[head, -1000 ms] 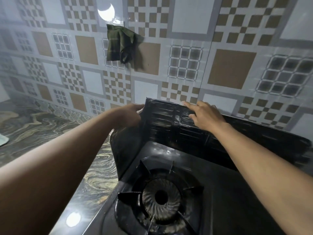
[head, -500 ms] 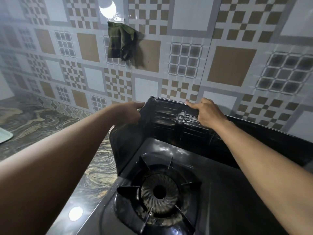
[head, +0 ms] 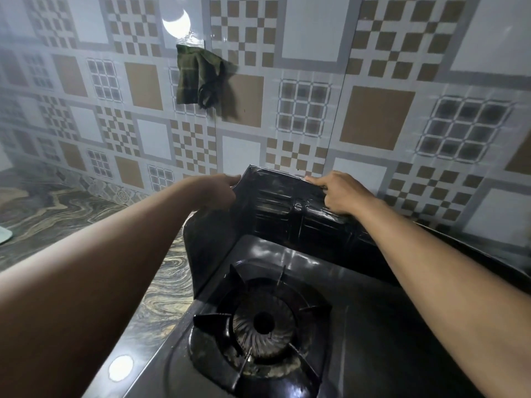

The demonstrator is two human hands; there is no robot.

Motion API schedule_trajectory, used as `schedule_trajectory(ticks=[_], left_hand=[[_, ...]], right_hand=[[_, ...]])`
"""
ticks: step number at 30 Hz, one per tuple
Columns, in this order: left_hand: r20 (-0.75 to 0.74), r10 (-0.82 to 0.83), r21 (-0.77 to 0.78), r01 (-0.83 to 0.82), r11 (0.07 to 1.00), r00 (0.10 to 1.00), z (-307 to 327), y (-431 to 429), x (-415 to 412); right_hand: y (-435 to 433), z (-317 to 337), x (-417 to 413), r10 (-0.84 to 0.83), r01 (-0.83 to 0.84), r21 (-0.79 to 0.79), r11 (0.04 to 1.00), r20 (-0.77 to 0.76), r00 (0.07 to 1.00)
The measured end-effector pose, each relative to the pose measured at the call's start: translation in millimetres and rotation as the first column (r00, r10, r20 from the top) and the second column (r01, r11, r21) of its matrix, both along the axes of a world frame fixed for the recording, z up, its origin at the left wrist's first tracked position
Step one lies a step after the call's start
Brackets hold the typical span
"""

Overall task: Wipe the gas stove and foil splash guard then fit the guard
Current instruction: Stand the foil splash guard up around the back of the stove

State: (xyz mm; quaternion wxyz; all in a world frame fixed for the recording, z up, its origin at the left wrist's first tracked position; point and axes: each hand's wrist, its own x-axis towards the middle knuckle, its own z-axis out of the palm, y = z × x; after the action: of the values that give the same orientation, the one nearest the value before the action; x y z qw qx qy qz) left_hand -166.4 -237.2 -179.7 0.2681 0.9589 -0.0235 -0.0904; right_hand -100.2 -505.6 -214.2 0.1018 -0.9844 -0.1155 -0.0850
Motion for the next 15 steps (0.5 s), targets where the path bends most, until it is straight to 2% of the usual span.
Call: schedule_trajectory(ticks=[7, 15], left_hand=[[-0.036, 0.001, -0.029, -0.002, 1.0, 0.999, -6.3, 9.9, 2.0], [-0.062, -0.001, -0.047, -0.002, 0.999, 0.998, 2.1, 5.7, -0.8]], right_hand=[[-11.6, -8.6, 12.6, -0.033, 0.032, -0.024, 0.999, -0.055, 0.998], [-13.0, -2.7, 19.3, 0.001, 0.001, 0.025, 1.0, -0.083, 0.997]])
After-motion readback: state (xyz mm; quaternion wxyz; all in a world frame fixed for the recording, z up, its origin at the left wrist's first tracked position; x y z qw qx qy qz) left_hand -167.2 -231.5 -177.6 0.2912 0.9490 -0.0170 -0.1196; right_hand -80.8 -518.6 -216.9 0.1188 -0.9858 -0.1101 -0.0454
